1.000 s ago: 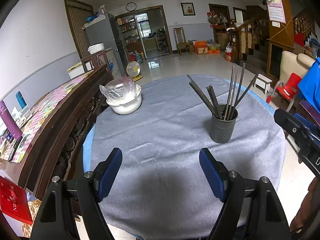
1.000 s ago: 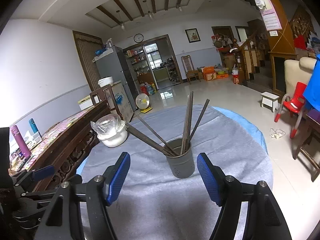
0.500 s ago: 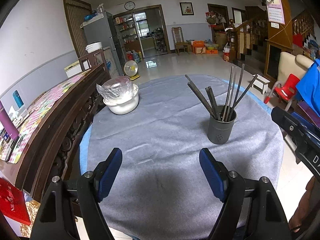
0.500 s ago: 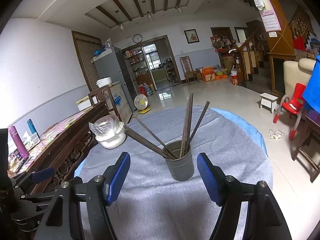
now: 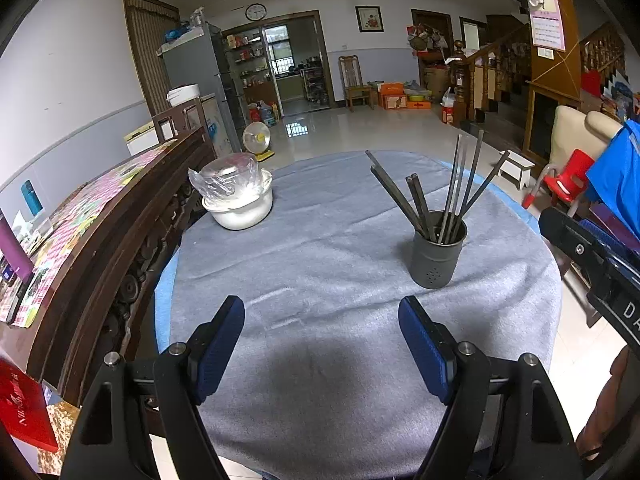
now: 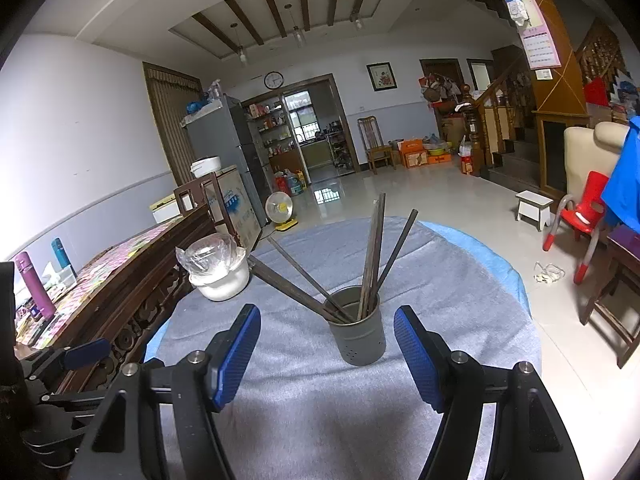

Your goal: Organize utensils

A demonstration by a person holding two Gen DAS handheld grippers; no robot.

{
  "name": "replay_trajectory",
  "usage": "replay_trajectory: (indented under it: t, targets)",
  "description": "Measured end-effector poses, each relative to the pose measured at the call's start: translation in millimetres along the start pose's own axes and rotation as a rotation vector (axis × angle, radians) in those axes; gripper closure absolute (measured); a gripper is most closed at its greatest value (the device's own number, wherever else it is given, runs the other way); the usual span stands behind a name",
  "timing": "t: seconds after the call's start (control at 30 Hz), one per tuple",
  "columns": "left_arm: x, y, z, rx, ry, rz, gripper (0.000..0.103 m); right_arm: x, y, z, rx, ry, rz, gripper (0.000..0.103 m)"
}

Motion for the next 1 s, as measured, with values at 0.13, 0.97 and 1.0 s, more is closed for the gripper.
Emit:
replay_trajectory:
  t: [0.13,0.97,1.0]
  targets:
    - [1.3,-0.2,0.5,-0.002,0.0,-0.005,0.023,0.7,0.0,-0.2,0.0,-0.001,-0.002,0.029]
    - [4.3,-0.2,3.5,0.001,-0.004,-0.011,0.023,-2.2,-0.3,5.2,0.005,-0.014,-0.003,0.029]
    - [4.0,0.0,3.5,0.001,-0.005,-0.011,0.023,-2.8,0.1,5.8,0.005,-0.014,-0.002,0.029]
Point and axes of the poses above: each gripper's, at about its wrist camera, not at the fingertips, and z roughly the way its jaws point, x to its left, y to its top, the point moved 7 cm from there along z, roughly the way its jaws point, and after that the axes turned 12 degrees about z, right-handed, at the moved point
